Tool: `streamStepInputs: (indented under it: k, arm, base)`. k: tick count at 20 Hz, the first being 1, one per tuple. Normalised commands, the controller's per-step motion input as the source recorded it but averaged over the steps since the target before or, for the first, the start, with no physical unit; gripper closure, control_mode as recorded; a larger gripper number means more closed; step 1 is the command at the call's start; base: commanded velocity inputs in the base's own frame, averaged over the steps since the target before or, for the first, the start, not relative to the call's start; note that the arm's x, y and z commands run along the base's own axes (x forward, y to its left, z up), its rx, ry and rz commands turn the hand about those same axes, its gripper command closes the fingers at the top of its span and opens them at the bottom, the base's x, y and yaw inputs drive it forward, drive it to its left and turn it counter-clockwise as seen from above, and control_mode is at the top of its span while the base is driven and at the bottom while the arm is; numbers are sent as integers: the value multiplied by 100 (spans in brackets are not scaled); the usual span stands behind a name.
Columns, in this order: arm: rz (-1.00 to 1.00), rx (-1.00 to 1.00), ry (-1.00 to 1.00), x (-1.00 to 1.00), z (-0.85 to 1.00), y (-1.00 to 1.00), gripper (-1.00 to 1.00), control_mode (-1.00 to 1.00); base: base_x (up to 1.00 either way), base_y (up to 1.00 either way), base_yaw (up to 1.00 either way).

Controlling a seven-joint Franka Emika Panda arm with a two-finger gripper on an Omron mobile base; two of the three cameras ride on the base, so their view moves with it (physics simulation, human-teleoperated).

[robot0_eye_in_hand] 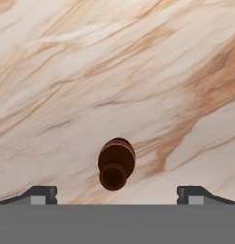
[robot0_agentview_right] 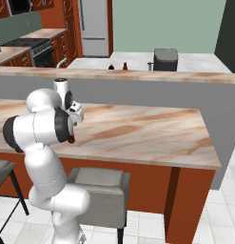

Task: Place the large bottle from the dining counter next to the other large bottle outside the sink, and place the small bottle from the dining counter next to the other small bottle inside the sink.

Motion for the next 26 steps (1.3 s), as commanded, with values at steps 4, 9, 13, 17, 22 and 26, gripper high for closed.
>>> streamStepInputs:
  k: [4, 9, 13, 17, 22, 26]
  arm:
    - [0, 0, 3, 17, 0, 0, -100, -100]
    - [0, 0, 1, 17, -3, 0, -100, -100]
    - [0, 0, 0, 1, -7, 1, -100, -100]
    - [0, 0, 1, -5, -9, 3, -100, -100]
    - [0, 0, 1, -6, -11, 4, -100, -100]
    - [0, 0, 0, -6, -16, 5, -100, -100]
  base:
    - [0, 0, 0]
    - [0, 0, 0]
    - [0, 0, 0]
    - [0, 0, 0]
    - [0, 0, 0]
    - [0, 0, 0]
